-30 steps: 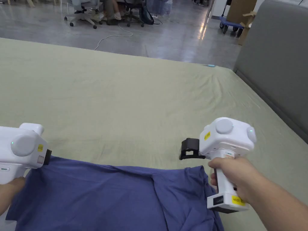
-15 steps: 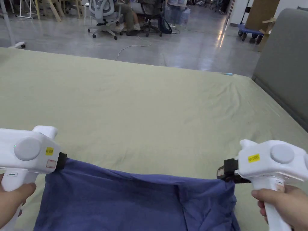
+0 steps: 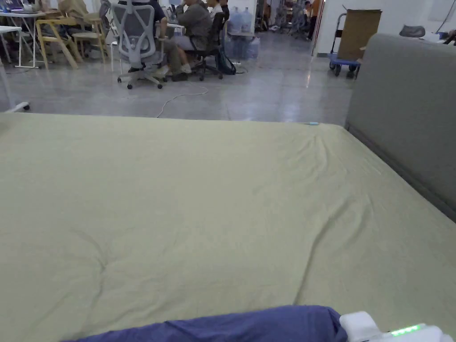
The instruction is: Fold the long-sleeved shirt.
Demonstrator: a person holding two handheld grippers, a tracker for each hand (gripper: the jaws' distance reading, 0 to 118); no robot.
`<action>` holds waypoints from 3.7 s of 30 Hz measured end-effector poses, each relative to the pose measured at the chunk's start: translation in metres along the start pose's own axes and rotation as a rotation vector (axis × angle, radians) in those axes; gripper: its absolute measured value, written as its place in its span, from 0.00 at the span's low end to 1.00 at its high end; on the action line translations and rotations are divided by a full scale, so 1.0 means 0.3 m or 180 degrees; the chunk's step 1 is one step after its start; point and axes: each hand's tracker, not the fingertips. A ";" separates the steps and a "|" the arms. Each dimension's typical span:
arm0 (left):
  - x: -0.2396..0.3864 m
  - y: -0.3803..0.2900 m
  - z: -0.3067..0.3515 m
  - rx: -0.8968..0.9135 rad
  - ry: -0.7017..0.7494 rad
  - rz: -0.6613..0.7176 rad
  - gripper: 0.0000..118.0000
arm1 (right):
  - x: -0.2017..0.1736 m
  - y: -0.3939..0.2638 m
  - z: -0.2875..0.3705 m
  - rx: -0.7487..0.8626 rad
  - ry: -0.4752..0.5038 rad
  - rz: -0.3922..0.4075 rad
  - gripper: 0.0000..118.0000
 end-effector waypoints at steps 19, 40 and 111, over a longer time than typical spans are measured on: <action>0.023 -0.080 0.283 0.0627 -0.0304 0.0684 0.90 | -0.022 0.000 0.353 0.0918 0.0261 -0.0621 1.00; -0.249 -0.039 -0.270 0.0149 -0.2558 0.2075 1.00 | -0.032 0.005 0.225 0.0899 0.1783 -0.0849 0.00; 0.627 0.232 0.304 0.0591 -0.2417 0.0712 0.79 | 0.005 -0.045 0.529 0.1326 0.1771 -0.1333 0.00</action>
